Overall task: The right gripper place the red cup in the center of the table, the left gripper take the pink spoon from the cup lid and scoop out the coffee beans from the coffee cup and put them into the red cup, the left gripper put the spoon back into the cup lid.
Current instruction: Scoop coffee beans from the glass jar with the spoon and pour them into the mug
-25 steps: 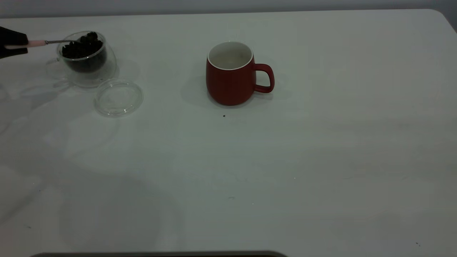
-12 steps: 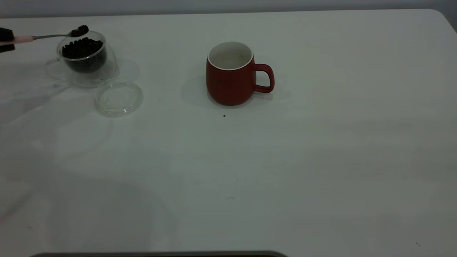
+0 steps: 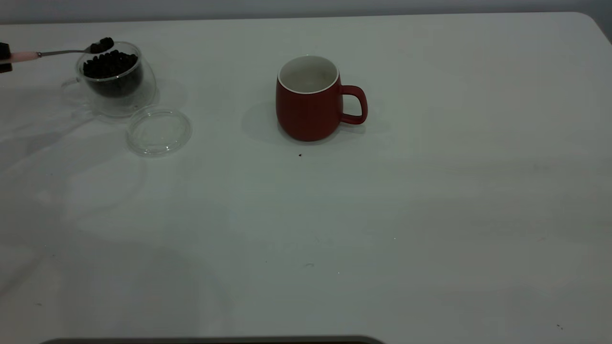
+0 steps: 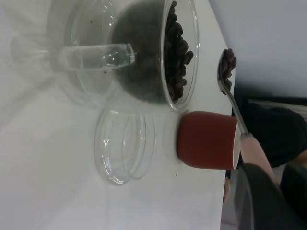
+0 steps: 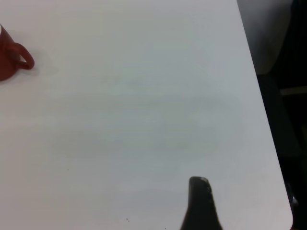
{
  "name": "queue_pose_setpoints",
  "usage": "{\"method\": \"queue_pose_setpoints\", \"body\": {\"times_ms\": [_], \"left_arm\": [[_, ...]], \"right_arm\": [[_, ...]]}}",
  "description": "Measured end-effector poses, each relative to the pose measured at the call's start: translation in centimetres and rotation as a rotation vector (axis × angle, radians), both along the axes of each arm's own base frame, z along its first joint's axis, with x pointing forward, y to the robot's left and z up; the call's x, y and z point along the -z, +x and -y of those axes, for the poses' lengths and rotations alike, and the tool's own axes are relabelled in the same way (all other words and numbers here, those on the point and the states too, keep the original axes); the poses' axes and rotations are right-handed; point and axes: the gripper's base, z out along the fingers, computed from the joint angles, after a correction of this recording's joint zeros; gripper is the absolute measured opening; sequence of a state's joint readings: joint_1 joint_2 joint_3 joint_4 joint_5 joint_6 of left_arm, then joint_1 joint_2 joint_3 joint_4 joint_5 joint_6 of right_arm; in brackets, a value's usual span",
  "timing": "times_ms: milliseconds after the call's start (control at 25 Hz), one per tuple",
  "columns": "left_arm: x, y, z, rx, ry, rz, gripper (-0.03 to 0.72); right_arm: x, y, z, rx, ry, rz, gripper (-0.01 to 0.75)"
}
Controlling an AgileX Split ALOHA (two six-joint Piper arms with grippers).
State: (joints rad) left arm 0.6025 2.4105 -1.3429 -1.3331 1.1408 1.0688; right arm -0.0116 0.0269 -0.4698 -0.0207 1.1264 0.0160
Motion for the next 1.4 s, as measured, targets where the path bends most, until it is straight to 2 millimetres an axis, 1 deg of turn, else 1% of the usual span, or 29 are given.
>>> {"method": "queue_pose_setpoints", "body": {"times_ms": [160, 280, 600, 800, 960, 1400], "left_arm": [[0.0, 0.1, 0.3, 0.009, 0.000, 0.000, 0.119], [0.0, 0.6, 1.4, 0.039, 0.000, 0.000, 0.119], [-0.2, 2.3, 6.3, 0.140, -0.010, 0.028, 0.119], [-0.3, 3.0, 9.1, 0.189, -0.023, 0.039, 0.119], [-0.4, 3.3, 11.2, 0.238, -0.027, 0.039, 0.119], [-0.6, 3.9, 16.3, 0.325, -0.053, 0.049, 0.119]], "right_arm": [[0.0, 0.0, 0.0, 0.000, 0.000, 0.000, 0.586], [0.0, 0.0, 0.0, 0.000, 0.000, 0.000, 0.586], [0.0, 0.0, 0.0, 0.000, 0.000, 0.000, 0.586], [0.0, 0.0, 0.0, 0.000, 0.000, 0.000, 0.586], [0.0, 0.0, 0.0, 0.000, 0.000, 0.000, 0.586], [0.0, 0.0, 0.0, 0.000, 0.000, 0.000, 0.586]]}}
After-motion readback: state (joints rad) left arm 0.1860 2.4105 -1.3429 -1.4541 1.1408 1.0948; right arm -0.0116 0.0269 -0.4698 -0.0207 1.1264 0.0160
